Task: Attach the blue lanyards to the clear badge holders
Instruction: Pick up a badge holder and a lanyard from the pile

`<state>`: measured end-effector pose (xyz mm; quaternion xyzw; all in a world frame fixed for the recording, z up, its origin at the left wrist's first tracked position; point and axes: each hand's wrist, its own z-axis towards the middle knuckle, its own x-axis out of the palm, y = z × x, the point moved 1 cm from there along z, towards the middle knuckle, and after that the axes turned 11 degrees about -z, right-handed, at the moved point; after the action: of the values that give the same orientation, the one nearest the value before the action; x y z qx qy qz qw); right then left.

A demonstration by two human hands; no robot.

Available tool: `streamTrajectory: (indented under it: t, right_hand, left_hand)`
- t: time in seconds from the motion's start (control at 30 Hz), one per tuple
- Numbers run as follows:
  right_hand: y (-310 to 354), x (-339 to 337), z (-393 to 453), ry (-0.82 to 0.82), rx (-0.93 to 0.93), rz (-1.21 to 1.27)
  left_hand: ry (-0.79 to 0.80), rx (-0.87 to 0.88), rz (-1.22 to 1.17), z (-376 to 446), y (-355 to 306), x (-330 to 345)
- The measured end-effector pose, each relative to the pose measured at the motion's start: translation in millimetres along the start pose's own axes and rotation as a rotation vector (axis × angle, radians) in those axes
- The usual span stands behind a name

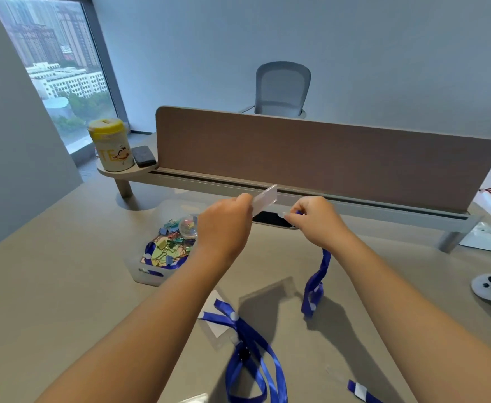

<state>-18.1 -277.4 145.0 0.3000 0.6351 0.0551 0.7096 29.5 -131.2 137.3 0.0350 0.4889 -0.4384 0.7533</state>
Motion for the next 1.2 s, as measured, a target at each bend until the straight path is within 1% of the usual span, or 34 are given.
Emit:
streamTrajectory:
  t: [0.03, 0.1, 0.17, 0.27, 0.37, 0.43, 0.57, 0.67, 0.77, 0.9, 0.93, 1.03, 1.1, 1.13, 1.2]
  right_hand:
    - [-8, 4, 0, -0.013, 0.012, -0.013]
    - [-26, 14, -3, -0.024, 0.046, 0.018]
    - [-47, 28, -7, 0.012, 0.117, 0.065]
    - [-82, 56, -18, 0.081, 0.249, 0.066]
    - [-113, 91, -32, 0.195, 0.367, 0.019]
    - [-126, 112, -44, 0.283, 0.414, -0.011]
    - [-133, 140, -61, 0.456, 0.398, -0.027]
    - [-133, 148, -68, 0.534, 0.317, -0.088]
    - [-135, 152, -73, 0.523, 0.267, -0.109]
    - [-139, 158, -73, 0.37, 0.208, -0.186]
    - [-138, 158, -72, 0.355, 0.195, -0.204]
    - [-134, 154, -67, 0.388, 0.18, -0.331]
    - [-130, 150, -59, 0.42, 0.214, -0.383]
    - [-126, 146, -55, 0.429, 0.245, -0.376]
    - [-114, 135, -43, 0.429, 0.315, -0.285]
  left_hand:
    - [0.022, -0.113, -0.064, -3, 5, 8]
    - [0.047, -0.247, -0.161, -13, 15, 23]
    - [0.093, -0.308, -0.19, -24, 20, 38]
    - [0.218, -0.384, -0.225, -44, 23, 65]
    - [0.285, -0.426, -0.226, -62, 24, 86]
    - [0.325, -0.441, -0.22, -72, 25, 96]
    - [0.35, -0.447, -0.212, -84, 31, 103]
    - [0.356, -0.46, -0.223, -89, 36, 105]
    - [0.365, -0.471, -0.235, -93, 37, 106]
    - [0.376, -0.477, -0.25, -95, 36, 101]
    - [0.374, -0.478, -0.25, -95, 37, 99]
    - [0.347, -0.499, -0.25, -95, 41, 92]
    - [0.318, -0.518, -0.259, -94, 46, 85]
    - [0.306, -0.529, -0.266, -92, 48, 82]
    - [0.272, -0.55, -0.288, -88, 54, 72]
